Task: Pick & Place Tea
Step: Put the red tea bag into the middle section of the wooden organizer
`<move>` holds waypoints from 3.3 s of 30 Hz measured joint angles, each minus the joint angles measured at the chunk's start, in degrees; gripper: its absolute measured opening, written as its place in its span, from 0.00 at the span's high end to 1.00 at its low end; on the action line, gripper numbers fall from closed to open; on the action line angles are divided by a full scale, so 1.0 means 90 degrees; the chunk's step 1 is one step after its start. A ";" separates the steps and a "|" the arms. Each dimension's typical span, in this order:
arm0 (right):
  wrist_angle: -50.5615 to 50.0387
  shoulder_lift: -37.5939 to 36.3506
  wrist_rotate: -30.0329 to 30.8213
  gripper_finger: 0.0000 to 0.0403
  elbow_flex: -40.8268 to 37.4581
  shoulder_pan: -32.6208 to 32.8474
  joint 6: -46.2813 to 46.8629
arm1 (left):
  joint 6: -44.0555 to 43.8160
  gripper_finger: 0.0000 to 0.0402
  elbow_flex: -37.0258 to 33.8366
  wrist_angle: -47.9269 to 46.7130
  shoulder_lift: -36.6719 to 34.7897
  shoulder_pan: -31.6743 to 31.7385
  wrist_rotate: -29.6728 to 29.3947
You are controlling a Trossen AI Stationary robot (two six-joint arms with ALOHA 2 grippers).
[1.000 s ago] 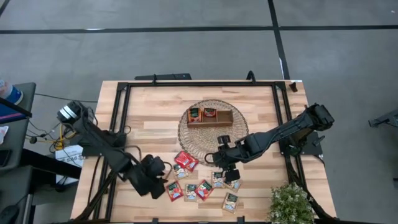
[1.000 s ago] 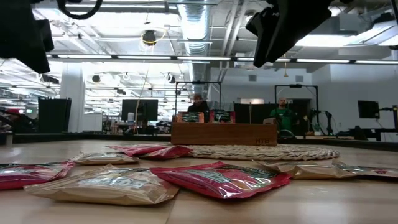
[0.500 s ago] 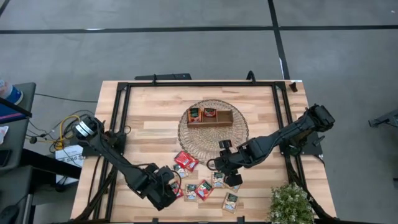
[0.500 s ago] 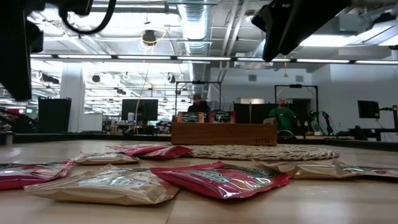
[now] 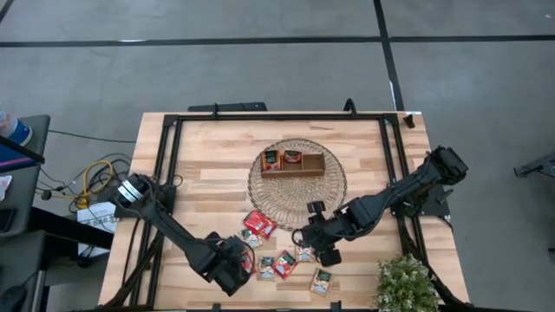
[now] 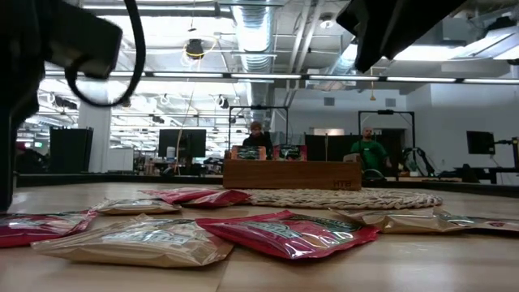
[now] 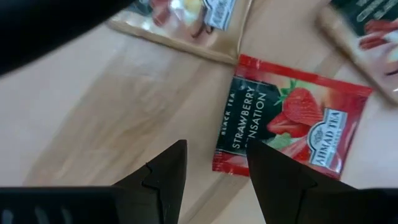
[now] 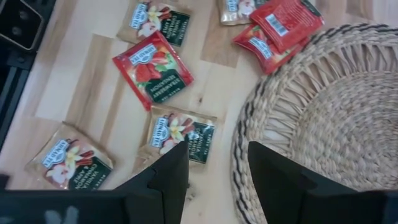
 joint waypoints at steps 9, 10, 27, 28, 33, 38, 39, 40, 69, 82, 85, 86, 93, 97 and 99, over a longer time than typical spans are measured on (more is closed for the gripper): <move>0.0067 0.0000 0.0000 0.61 0.0000 0.0098 0.0051 | -0.0126 0.61 0.0017 0.0344 0.0331 0.0077 0.0177; 0.0067 0.0000 0.0000 0.61 0.0000 0.0098 0.0050 | -0.0157 0.62 0.0017 0.0323 0.0333 0.0077 0.0199; 0.0364 0.0000 0.0024 0.63 0.0000 0.0041 -0.0143 | -0.0181 1.00 -0.0007 -0.0169 0.0163 0.0063 0.0029; 0.0455 0.0000 0.0020 0.63 0.0000 0.0018 -0.0141 | -0.0178 1.00 -0.0013 -0.0186 0.0124 0.0052 0.0008; 0.0882 0.0000 0.0019 0.64 0.0000 -0.0114 -0.0118 | -0.0059 1.00 0.0279 -0.0345 -0.0130 -0.0040 -0.0123; 0.1344 0.0000 0.0000 0.66 0.0000 -0.0184 -0.0073 | 0.0194 1.00 0.0883 -0.0771 -0.0157 -0.0149 -0.0390; 0.1445 0.0001 -0.0004 0.66 0.0000 -0.0201 -0.0073 | 0.0232 1.00 0.1011 -0.0844 -0.0157 -0.0165 -0.0497; 0.1559 0.0000 -0.0003 0.66 0.0000 -0.0212 -0.0072 | 0.0288 1.00 0.1132 -0.0927 -0.0157 -0.0175 -0.0630; 0.3305 0.0051 -0.0864 0.44 0.0002 -0.0822 -0.0520 | 0.2360 1.00 0.2714 -0.1893 -0.0193 -0.0068 -0.4244; 0.3329 0.0051 -0.0852 0.53 0.0002 -0.0893 -0.0637 | 0.3207 1.00 0.2861 -0.1346 -0.0198 0.0080 -0.4236; 0.3329 0.0051 -0.0852 0.66 0.0002 -0.0893 -0.0637 | 0.3209 1.00 0.2861 -0.1339 -0.0198 0.0085 -0.4240; 0.3328 0.0051 -0.0859 0.73 0.0002 -0.0893 -0.0637 | 0.3209 1.00 0.2858 -0.1342 -0.0198 0.0085 -0.4242; 0.3251 0.0051 -0.1318 0.99 0.0002 -0.0922 -0.0725 | 0.3235 1.00 0.2858 -0.1301 -0.0198 0.0087 -0.4257; 0.3156 0.0051 -0.1303 1.00 0.0002 -0.0922 -0.0695 | 0.3484 0.96 0.2851 -0.1122 -0.0193 0.0119 -0.4168; 0.3029 0.0051 -0.1192 1.00 0.0002 -0.0922 -0.0675 | 0.3680 0.92 0.2851 -0.0935 -0.0193 0.0119 -0.4102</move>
